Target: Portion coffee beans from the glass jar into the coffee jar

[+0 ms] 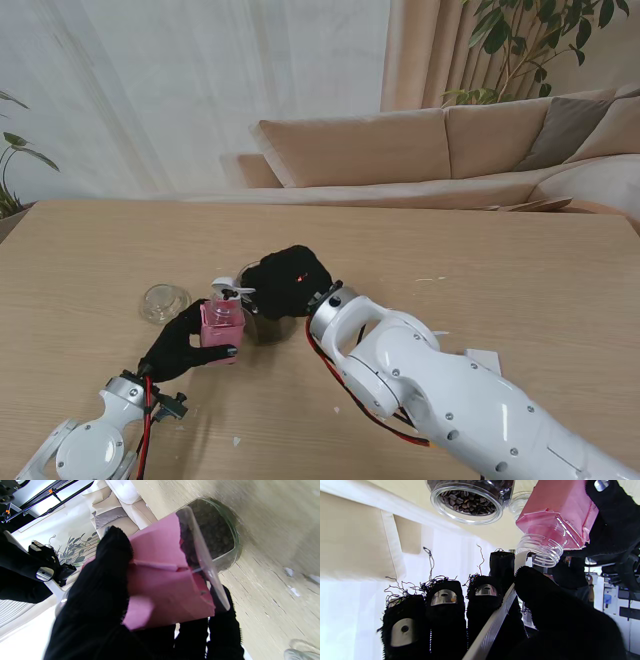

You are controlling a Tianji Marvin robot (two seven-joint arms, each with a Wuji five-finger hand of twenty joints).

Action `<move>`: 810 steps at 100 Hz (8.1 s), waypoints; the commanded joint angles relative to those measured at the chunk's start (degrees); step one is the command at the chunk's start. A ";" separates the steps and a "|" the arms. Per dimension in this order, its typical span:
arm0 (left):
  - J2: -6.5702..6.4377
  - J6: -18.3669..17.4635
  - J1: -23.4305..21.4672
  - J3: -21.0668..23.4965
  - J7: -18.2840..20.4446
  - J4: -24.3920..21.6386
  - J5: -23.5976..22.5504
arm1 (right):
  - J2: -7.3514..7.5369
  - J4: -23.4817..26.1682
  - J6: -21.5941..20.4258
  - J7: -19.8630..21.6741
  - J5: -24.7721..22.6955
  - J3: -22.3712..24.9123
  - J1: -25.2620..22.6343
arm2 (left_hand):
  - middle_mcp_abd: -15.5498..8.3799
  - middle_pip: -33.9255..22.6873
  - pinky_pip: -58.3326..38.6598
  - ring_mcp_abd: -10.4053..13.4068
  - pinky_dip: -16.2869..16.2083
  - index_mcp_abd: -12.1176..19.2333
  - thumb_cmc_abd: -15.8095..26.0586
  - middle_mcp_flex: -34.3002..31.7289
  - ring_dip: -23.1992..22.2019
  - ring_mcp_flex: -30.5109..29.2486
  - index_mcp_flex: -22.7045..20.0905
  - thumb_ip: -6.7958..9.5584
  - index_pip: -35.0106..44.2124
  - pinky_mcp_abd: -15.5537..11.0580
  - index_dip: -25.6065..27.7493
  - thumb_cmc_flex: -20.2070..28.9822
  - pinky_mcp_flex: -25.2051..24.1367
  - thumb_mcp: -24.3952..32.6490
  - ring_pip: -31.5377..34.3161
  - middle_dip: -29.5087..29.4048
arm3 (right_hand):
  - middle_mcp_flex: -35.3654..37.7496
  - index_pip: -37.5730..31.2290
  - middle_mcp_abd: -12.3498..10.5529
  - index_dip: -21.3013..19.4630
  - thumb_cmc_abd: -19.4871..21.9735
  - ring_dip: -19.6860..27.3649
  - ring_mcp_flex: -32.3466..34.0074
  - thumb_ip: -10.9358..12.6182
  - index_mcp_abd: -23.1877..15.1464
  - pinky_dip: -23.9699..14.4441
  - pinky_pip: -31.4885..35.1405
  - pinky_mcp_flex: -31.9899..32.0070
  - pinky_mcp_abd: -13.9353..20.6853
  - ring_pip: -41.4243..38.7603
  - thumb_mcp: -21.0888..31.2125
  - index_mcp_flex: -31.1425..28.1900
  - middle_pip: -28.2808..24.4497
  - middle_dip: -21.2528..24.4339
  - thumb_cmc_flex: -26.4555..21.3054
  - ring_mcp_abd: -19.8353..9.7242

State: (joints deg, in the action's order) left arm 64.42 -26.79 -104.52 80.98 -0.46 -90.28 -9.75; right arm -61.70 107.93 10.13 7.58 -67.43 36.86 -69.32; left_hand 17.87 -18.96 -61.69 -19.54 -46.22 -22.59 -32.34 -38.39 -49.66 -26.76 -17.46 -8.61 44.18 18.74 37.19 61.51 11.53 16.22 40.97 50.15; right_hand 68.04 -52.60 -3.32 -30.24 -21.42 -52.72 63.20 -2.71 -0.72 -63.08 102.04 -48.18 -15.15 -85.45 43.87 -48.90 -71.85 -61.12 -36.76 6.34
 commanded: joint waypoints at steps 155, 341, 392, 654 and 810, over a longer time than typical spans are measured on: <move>0.21 -2.51 -0.27 0.34 1.61 0.20 2.00 | 0.73 9.88 8.22 7.68 21.43 16.85 -15.72 | -5.81 -6.75 -0.56 0.77 -0.18 9.32 11.87 -2.90 0.26 1.81 -2.37 4.14 9.95 -0.50 4.34 11.64 0.32 9.19 -0.57 3.05 | 1.80 -0.07 -1.74 -0.01 0.66 -0.44 0.91 1.37 -0.95 1.47 10.49 -0.18 0.23 -0.64 1.08 -0.92 -1.43 -0.61 -1.54 0.64; 0.03 -3.24 -1.09 1.19 2.27 -0.78 2.44 | 2.84 -5.65 12.24 12.42 28.53 15.34 -22.68 | -5.78 -6.65 -0.51 0.80 -0.14 9.33 11.81 -2.93 0.25 1.74 -2.37 4.18 9.86 -0.51 4.33 11.66 0.34 9.22 -0.61 3.07 | -14.31 21.99 8.55 -5.13 6.31 15.76 -16.88 3.60 5.48 3.07 -5.55 18.26 -2.66 34.42 -12.36 3.33 24.95 25.85 10.89 7.21; 0.05 -3.09 -1.26 1.28 2.15 -1.07 2.25 | 2.69 -4.28 11.25 11.30 25.14 17.04 -24.35 | -5.80 -6.65 -0.51 0.83 -0.14 9.27 11.72 -2.91 0.19 1.74 -2.41 4.15 9.86 -0.51 4.36 11.65 0.34 9.39 -0.63 3.07 | -27.00 30.31 10.92 0.87 7.20 23.84 -29.11 1.28 7.04 10.95 -26.59 36.53 -5.71 53.47 -18.59 11.62 35.15 36.78 12.38 6.15; -0.17 -1.78 -1.65 -0.47 1.85 -2.44 -0.38 | 0.65 -4.13 11.14 -2.15 1.06 45.40 -47.27 | -5.77 -6.57 -0.27 0.85 -0.08 9.31 11.81 -2.85 0.60 1.92 -2.33 4.21 9.78 -0.36 4.37 11.57 0.22 9.10 -0.61 3.08 | -57.90 30.80 4.92 -4.62 -5.50 24.76 -35.33 1.62 -6.21 14.06 -29.70 29.46 -6.97 56.26 -10.27 42.72 42.52 40.49 13.07 7.95; -1.28 -3.54 -3.29 -0.71 5.57 -4.26 0.02 | -0.14 11.58 -1.20 -4.15 13.95 38.77 -41.71 | -5.80 -6.59 -0.49 0.77 -0.24 9.37 11.80 -3.09 0.42 1.64 -2.49 4.18 9.74 -0.37 4.41 11.57 0.55 9.21 -0.54 3.08 | -47.55 10.83 7.98 -8.78 -13.31 21.32 -23.48 1.79 0.80 20.96 -24.21 11.63 3.47 43.59 14.26 25.61 21.72 29.63 -2.55 3.97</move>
State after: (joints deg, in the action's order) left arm 63.06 -30.11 -107.00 80.57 3.80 -93.61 -9.76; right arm -61.51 117.53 10.05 2.31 -53.79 76.99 -112.97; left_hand 17.87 -18.97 -60.99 -19.54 -46.21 -22.58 -32.34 -38.20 -49.66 -26.75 -17.42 -8.61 44.18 18.74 37.19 61.56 11.52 16.23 40.67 50.15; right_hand 16.99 -38.99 4.00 -38.90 -36.79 -30.88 38.81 -2.27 -2.50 -42.59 76.85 -35.91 -12.86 -40.47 53.76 -20.73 -47.45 -30.86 -34.27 13.59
